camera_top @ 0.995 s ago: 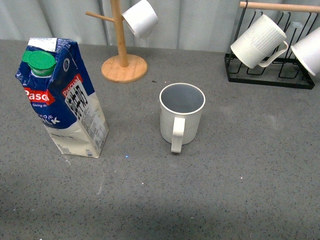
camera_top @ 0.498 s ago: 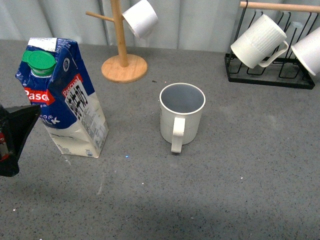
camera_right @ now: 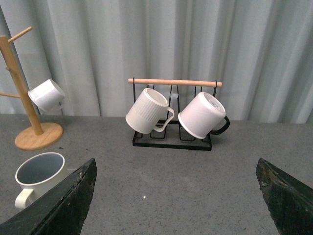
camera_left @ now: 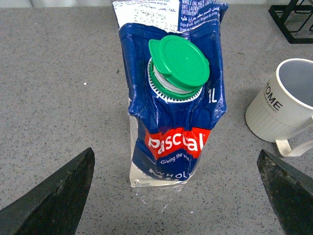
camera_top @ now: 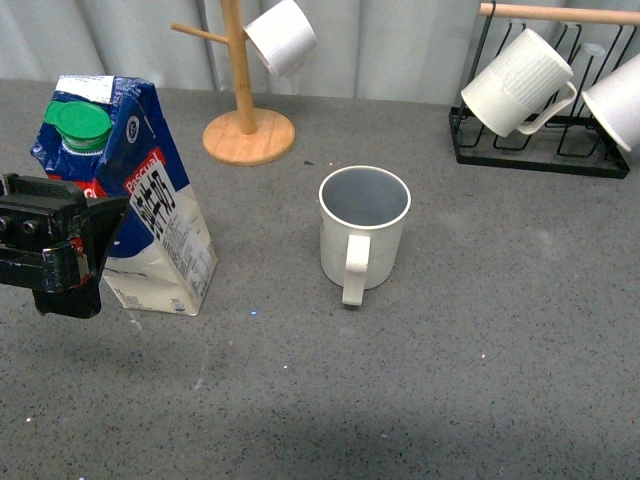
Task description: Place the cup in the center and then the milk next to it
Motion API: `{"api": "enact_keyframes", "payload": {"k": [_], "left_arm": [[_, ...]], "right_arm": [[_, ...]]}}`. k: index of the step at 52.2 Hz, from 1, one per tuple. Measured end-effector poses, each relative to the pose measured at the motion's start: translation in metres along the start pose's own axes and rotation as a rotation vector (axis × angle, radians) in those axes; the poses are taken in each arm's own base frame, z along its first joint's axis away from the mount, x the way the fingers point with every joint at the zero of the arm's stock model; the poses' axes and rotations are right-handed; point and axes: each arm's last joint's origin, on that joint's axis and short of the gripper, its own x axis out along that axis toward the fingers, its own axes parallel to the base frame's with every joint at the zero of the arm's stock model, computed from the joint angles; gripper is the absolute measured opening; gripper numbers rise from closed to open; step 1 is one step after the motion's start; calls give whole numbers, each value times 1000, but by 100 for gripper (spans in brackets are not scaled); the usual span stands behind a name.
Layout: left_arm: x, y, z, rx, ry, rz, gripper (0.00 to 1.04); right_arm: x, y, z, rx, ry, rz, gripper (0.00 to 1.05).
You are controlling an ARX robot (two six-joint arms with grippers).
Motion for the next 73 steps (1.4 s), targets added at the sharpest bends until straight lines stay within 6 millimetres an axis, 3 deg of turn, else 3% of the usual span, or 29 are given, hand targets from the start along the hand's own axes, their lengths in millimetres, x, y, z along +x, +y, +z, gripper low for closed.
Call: {"api": "enact_keyframes", "payload": {"k": [40,45,56,60,67,73], "left_arm": [[32,14,11,-55,34,67,98],[33,14,12,-65,33,68,86],[33,10,15,-65,23,64,42],[32,7,16,-62,17,59,33],[30,-8,19,-47,1,31,8],[34,-20,23,-33,-21,12,4]], "right_arm": [[0,0,0,0,0,0,95],[0,0,0,0,0,0,95],[0,0,0,0,0,0,95],[0,0,0,0,0,0,95],[0,0,0,0,0,0,95],[0,0,0,0,0,0,95]]}}
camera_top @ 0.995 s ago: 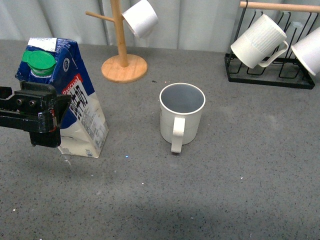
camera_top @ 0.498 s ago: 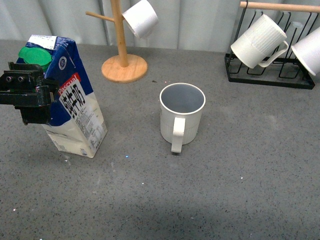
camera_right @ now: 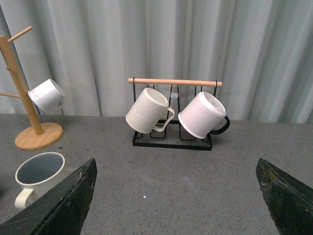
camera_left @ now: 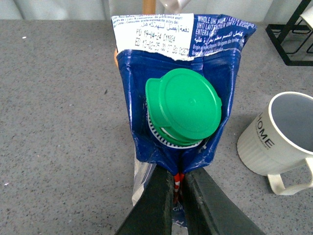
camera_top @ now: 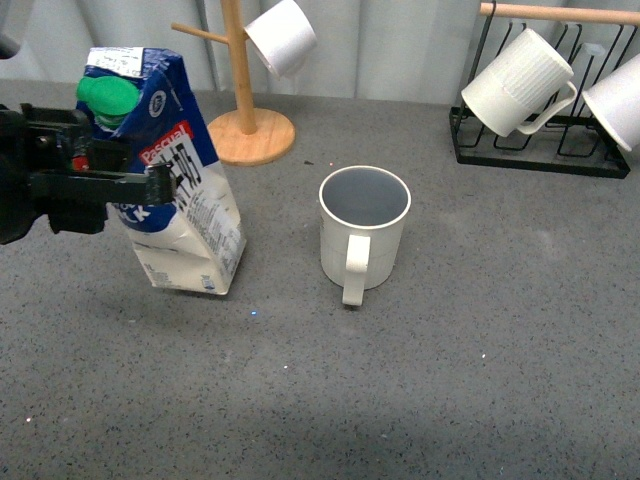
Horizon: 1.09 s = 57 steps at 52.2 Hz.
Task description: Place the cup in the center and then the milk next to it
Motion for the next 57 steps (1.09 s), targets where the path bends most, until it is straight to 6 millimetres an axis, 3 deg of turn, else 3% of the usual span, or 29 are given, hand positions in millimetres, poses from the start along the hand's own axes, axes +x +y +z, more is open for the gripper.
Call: {"api": "enact_keyframes", "payload": {"k": [18,31,47,57], "left_arm": [[16,-44,-3,46,-8,-85,4],[27,-60,0,41,-15,-87,4],[30,-65,-4,50,-7,-84,4],[28,-67,0,48,-18,-87,42]], "right_arm": [[0,0,0,0,0,0,95],[0,0,0,0,0,0,95],[0,0,0,0,0,0,95],[0,0,0,0,0,0,95]]}}
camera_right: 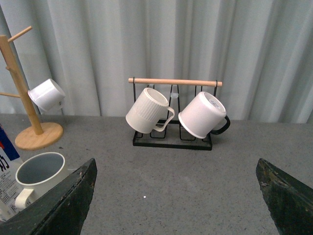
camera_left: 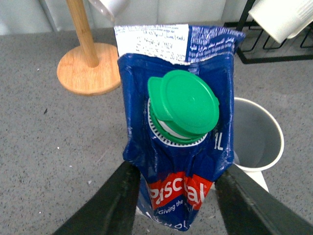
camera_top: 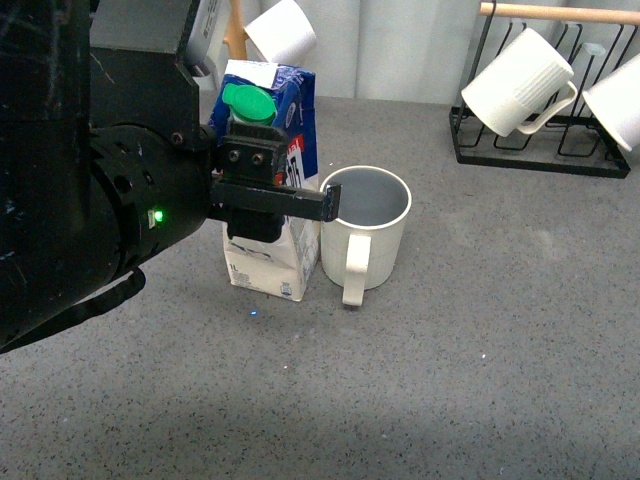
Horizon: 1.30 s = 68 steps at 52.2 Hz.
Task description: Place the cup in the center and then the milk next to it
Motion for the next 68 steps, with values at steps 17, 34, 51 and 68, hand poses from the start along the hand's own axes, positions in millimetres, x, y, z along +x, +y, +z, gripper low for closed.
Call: {"api": "enact_keyframes", "payload": {"k": [17,34,51,68], "left_arm": [[-12,16,33,-107,-132,25,99],[-15,81,21,-140,-89,249,98],[-45,93,11,-64,-323,225,68],[-98,104,6,-50,-341,238,14]], "right_arm": [[0,0,0,0,0,0,95],[0,0,0,0,0,0,95],[0,0,0,0,0,0,95],[0,0,0,0,0,0,95]]}}
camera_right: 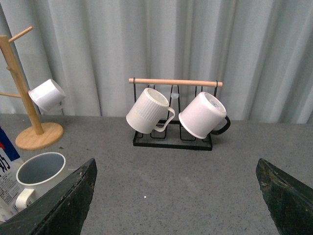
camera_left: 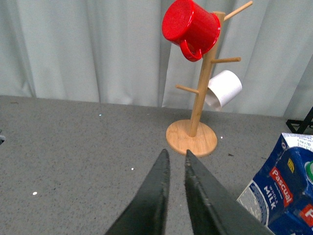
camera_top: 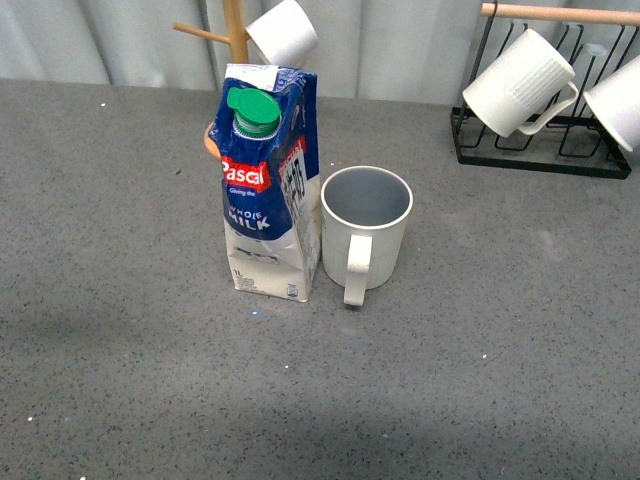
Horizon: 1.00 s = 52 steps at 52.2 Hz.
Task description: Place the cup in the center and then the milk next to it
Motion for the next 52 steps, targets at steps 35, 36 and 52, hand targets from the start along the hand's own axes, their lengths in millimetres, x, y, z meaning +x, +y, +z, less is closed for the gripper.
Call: {"api": "enact_keyframes", "payload": {"k": [35,36,52], "left_arm": [[-57,21,1,6,1,-1,4],[-58,20,1,6,0,-2,4],[-71,20,8,6,-24,-2,4]], "right_arm": [[0,0,0,0,0,0,95],[0,0,0,0,0,0,95],[0,0,0,0,0,0,95]]}}
